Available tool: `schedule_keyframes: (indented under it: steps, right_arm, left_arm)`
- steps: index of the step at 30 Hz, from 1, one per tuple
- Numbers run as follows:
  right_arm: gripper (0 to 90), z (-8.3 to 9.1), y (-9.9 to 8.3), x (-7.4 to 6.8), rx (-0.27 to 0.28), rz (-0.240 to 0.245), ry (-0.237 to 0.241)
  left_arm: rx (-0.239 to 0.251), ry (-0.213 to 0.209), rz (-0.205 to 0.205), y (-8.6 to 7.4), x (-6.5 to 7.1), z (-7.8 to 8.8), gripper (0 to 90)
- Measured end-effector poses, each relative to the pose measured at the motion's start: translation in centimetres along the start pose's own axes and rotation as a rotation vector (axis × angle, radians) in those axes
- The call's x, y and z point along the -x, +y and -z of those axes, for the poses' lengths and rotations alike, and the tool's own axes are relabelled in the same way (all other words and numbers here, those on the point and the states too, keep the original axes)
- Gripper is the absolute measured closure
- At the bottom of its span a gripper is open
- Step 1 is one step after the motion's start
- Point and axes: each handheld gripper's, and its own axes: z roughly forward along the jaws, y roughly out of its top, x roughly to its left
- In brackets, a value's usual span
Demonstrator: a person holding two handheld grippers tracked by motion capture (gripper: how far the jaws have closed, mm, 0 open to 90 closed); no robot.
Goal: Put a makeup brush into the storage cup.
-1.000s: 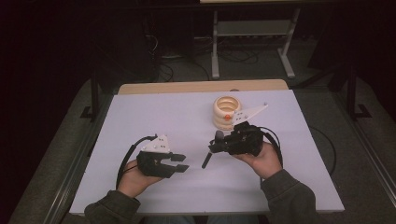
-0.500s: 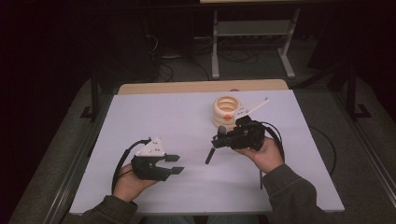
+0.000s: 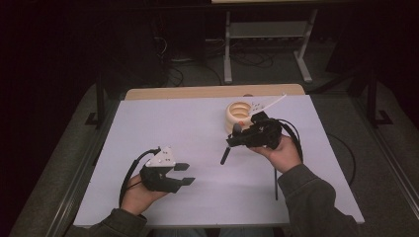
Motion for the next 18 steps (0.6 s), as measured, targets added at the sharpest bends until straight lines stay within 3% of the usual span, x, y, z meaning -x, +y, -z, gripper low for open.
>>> schedule_keyframes:
  steps: [9, 18]
  right_arm:
    - [76.0, 1.0, 1.2, 0.9, 0.033, -0.011, -0.019]
    - [76.1, 1.6, 2.2, 1.5, 0.026, -0.009, -0.043]
  left_arm:
    - [-0.006, -0.001, 0.01, -0.4, -0.2, 0.2, 47.5]
    - [-0.002, 0.001, 0.008, -0.5, -0.3, 0.2, 46.9]
